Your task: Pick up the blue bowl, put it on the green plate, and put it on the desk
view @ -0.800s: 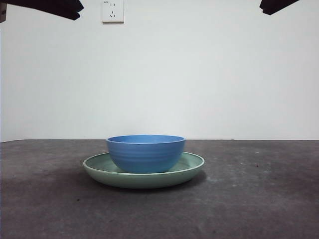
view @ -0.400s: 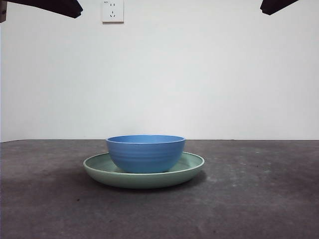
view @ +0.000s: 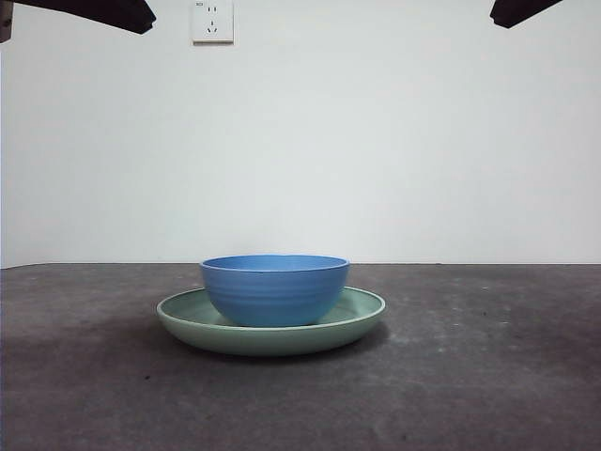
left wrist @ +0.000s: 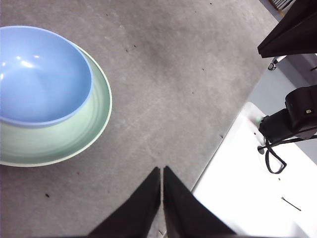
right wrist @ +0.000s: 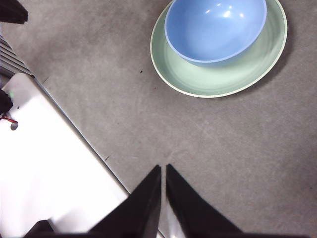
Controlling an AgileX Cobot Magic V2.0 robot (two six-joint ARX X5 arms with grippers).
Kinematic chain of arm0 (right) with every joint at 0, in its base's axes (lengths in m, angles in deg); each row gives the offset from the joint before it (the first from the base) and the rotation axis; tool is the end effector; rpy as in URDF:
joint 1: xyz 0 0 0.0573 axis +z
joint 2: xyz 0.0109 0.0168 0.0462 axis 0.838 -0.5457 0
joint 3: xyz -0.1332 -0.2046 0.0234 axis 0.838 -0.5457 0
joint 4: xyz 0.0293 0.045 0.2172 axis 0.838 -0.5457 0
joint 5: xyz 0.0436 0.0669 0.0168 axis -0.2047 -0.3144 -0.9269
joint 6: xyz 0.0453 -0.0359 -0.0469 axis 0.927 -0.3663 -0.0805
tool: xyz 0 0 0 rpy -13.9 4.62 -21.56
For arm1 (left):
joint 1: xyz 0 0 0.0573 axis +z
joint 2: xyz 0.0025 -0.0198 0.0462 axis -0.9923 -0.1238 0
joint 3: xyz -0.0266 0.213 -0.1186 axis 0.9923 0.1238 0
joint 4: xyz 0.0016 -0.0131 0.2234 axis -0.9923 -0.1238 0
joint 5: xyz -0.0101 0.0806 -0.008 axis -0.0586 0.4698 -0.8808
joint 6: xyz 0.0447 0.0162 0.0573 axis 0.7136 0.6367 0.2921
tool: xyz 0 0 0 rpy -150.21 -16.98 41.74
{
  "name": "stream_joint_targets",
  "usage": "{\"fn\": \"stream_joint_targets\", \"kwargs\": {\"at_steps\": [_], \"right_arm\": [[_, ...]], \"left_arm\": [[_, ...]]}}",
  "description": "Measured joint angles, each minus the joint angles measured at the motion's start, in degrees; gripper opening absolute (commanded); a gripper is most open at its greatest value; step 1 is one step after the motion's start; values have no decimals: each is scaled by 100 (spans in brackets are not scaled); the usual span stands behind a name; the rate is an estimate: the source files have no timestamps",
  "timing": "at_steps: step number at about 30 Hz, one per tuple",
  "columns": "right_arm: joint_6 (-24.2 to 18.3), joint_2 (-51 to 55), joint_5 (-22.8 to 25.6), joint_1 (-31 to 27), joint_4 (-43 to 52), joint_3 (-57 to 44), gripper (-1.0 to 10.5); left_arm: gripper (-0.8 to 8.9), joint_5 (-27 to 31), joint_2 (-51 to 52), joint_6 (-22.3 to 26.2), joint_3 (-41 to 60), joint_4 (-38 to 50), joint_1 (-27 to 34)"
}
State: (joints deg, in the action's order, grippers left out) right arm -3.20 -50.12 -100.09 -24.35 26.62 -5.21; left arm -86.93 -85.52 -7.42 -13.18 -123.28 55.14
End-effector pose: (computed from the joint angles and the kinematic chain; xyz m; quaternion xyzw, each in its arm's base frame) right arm 0.1294 0.1094 0.2907 -0.0065 0.4428 0.4007 0.8021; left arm 0.1483 -0.1164 0.2830 -0.0276 0.3752 -0.4813 0.7917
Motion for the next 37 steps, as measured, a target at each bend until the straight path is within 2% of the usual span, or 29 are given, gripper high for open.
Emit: {"fn": "stream_joint_targets", "kwargs": {"at_steps": [4,12,18,24,31,37], "right_arm": [[0,0,0,-2,0,0,9],[0,0,0,-2,0,0,9],[0,0,0,-2,2,0,9],[0,0,0,-2,0,0,9],[0,0,0,-2,0,0,9],[0,0,0,-2,0,0,9]], "left_arm": [[9,334,407,332,17,271,332],[9,603,1873,590,691,2535,1956],[9,1895,3132,608,2022,3816,2546],[9,2894,4157,601,3346,4065,2728],[9,2933,4972,518,4531,4048,2839],[9,2935,5261,424,5165,3982,2844]]}}
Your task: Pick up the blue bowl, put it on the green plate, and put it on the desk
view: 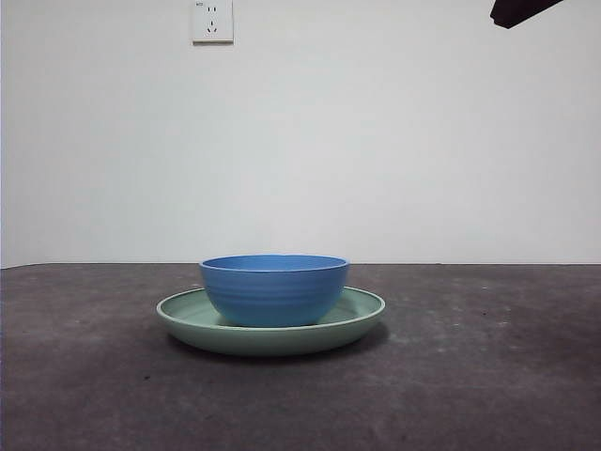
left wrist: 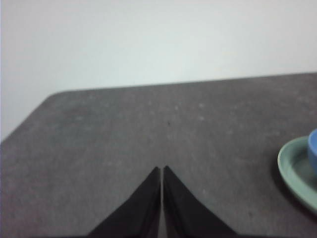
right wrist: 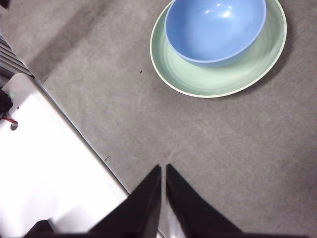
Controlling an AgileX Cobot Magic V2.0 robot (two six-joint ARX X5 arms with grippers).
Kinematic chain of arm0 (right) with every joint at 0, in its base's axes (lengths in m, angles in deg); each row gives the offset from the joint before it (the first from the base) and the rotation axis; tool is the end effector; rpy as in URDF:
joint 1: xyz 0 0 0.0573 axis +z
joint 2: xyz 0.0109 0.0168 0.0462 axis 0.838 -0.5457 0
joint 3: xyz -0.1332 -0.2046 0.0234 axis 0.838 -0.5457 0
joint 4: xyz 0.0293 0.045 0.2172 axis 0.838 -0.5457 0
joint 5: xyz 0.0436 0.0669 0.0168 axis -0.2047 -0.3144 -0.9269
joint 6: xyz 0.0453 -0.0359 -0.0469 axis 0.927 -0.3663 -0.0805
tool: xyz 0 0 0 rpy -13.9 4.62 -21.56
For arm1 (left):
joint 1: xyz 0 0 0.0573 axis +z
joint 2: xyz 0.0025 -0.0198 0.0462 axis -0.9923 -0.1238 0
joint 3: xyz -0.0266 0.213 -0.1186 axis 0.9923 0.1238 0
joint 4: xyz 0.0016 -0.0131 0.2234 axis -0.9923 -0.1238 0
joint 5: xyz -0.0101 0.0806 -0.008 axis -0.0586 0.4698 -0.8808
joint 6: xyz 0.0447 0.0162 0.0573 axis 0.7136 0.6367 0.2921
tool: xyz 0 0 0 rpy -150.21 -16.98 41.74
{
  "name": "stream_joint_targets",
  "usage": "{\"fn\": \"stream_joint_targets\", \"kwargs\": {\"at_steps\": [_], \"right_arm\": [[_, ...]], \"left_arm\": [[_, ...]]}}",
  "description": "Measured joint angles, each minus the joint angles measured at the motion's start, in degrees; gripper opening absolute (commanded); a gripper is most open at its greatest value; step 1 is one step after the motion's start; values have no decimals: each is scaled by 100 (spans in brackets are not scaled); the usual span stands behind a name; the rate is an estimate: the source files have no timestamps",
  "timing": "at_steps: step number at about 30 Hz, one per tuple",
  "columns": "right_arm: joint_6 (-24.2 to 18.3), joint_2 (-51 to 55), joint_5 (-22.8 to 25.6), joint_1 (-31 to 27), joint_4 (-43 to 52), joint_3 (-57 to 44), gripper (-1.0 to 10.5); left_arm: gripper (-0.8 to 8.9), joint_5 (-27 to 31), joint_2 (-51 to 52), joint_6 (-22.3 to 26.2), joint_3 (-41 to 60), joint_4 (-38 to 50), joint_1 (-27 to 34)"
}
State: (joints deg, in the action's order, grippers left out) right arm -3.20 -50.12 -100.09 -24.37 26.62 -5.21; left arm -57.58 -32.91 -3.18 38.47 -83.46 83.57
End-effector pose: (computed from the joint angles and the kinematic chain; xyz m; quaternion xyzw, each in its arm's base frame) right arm 0.1295 0.1093 0.2907 -0.0064 0.4428 0.4005 0.8021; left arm 0.1175 -0.0046 0.1726 0.0306 0.0255 -0.0444 0.9982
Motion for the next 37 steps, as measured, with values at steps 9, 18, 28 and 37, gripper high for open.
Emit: {"fn": "stream_joint_targets", "kwargs": {"at_steps": [9,18,28,37], "right_arm": [[0,0,0,0,2,0,8],[0,0,0,0,2,0,8],[0,0,0,0,2,0,9],[0,0,0,0,2,0,9]], "left_arm": [[9,2,339,-15,181,-437,0],[9,28,369,-15,181,-732,0],[9,28,369,-15,181,-732,0],[9,28,369,-15,181,-732,0]]}}
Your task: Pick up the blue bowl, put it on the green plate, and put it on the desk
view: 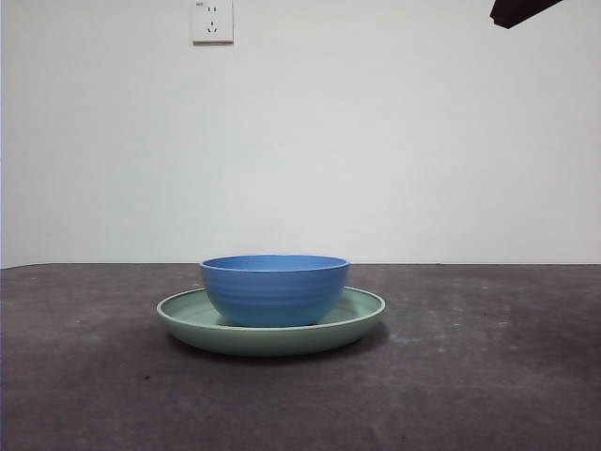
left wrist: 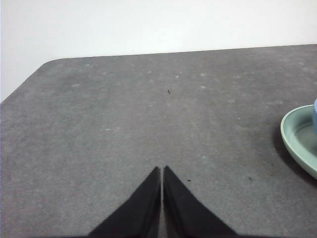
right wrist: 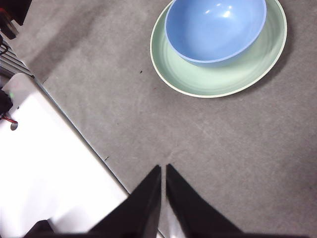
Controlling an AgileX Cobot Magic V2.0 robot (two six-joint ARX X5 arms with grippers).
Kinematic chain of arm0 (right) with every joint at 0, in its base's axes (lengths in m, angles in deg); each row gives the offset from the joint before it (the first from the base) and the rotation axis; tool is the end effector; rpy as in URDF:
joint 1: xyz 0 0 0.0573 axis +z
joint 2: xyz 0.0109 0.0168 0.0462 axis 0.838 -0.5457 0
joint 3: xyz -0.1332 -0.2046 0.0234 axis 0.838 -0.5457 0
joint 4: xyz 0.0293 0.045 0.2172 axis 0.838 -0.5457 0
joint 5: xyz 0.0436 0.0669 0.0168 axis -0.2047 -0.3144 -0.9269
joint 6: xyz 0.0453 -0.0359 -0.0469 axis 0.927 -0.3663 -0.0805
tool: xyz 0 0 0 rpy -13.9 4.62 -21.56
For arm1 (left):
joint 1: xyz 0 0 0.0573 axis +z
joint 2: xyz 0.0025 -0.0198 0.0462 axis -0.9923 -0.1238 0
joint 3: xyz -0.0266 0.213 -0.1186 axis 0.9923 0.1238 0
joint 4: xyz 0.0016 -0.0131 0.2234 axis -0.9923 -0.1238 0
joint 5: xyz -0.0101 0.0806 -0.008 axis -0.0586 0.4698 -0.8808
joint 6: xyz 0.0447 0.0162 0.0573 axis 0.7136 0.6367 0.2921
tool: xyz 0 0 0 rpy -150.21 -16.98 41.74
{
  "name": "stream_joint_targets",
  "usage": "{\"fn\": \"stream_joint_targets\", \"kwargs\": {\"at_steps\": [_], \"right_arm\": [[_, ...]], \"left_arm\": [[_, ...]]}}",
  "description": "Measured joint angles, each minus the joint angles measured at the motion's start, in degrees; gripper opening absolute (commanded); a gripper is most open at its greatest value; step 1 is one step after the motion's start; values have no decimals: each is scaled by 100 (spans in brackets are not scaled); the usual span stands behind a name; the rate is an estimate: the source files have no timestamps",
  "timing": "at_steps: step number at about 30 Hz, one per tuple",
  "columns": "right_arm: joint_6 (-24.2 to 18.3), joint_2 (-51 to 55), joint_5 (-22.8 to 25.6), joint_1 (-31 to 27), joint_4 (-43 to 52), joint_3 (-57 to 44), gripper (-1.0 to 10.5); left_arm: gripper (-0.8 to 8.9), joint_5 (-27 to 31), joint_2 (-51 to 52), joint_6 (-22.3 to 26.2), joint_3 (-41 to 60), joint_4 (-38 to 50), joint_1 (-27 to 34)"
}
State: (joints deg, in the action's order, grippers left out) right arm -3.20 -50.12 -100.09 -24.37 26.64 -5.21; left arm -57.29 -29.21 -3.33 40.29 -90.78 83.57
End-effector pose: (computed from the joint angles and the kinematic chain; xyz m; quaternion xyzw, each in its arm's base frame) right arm 0.1295 0.1094 0.2907 -0.0064 0.4427 0.4006 0.8022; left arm 0.1137 -0.0043 0.1519 0.0268 0.0730 -0.0432 0.9960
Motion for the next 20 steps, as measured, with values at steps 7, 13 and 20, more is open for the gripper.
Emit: {"fn": "stream_joint_targets", "kwargs": {"at_steps": [7,13,20], "right_arm": [[-31,39,15,-87,-2,0,8],[-350,745,9,-933,505,-55,9],[-448,2216,31,-2374,2197,-1154,9]], "left_arm": [[9,0,0,0,0,0,0],[9,0,0,0,0,0,0],[9,0,0,0,0,0,0]]}}
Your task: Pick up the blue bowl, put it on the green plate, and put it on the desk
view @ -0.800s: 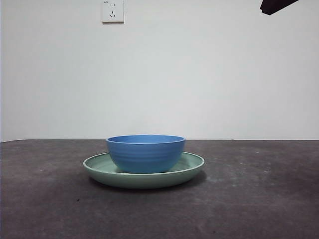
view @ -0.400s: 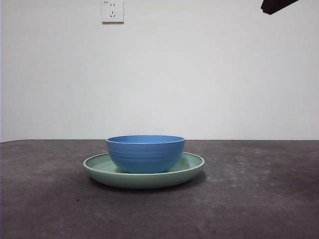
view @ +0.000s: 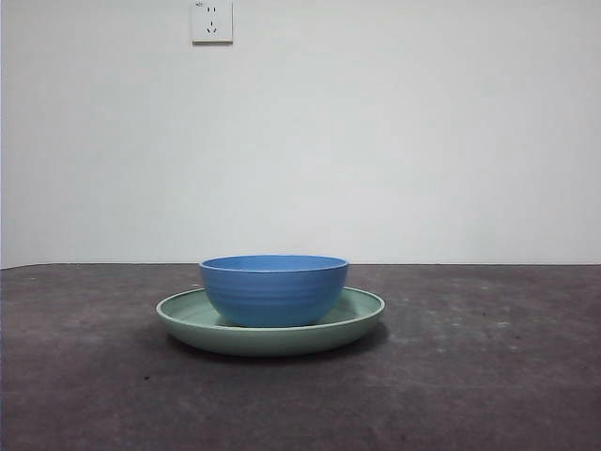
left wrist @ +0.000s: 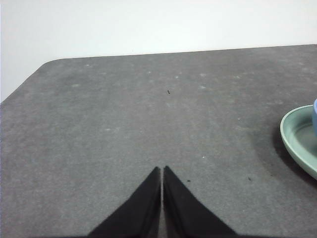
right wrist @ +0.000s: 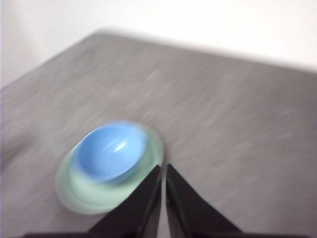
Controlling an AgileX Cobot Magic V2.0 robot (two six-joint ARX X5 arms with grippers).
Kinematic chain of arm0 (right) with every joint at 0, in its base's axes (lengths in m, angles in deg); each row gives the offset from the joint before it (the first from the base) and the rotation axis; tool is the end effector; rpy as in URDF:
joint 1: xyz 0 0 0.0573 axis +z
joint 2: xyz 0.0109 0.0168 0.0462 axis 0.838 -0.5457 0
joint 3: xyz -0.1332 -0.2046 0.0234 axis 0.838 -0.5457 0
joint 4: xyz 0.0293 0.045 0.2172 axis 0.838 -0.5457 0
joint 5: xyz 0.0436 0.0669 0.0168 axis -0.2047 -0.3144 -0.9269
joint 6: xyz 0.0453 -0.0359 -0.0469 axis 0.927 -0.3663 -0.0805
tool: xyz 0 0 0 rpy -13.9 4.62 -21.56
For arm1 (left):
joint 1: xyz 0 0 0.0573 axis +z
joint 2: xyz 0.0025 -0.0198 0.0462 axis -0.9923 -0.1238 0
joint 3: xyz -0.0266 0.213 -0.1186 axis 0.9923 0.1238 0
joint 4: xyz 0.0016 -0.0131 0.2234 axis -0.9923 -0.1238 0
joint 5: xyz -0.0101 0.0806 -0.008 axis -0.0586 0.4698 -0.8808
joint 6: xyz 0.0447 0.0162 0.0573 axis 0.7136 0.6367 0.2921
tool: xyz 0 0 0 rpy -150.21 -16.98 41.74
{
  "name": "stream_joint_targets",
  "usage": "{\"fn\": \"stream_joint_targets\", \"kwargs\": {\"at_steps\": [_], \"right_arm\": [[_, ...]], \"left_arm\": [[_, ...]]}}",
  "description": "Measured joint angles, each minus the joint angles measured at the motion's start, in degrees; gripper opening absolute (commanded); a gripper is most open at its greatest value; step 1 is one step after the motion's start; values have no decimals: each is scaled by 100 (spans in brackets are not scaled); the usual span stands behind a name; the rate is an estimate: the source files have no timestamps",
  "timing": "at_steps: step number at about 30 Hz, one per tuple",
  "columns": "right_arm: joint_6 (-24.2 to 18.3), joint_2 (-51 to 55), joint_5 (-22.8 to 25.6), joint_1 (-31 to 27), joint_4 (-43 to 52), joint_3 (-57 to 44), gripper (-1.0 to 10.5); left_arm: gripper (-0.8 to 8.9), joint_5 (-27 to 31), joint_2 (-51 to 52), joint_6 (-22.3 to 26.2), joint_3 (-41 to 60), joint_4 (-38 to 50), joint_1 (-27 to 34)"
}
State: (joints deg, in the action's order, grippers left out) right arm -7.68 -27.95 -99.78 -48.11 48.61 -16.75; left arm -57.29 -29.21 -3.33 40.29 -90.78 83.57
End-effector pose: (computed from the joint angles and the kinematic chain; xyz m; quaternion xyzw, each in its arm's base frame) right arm 0.1177 0.0407 0.3172 0.0182 0.1565 0.2638 0.9516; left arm 0.1137 -0.0043 0.1519 0.0268 0.0730 -0.0432 0.9960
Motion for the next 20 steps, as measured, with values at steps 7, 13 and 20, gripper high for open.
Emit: {"fn": "stream_joint_targets", "kwargs": {"at_steps": [7,13,20], "right_arm": [[-22,1434,304,-586,1801,-1827,8],[-22,2317,780,-599,2771,-3145,8],[-17,2835,1045,-599,3086,-4116,8]], "left_arm": [[9,0,0,0,0,0,0],[9,0,0,0,0,0,0],[9,0,0,0,0,0,0]]}}
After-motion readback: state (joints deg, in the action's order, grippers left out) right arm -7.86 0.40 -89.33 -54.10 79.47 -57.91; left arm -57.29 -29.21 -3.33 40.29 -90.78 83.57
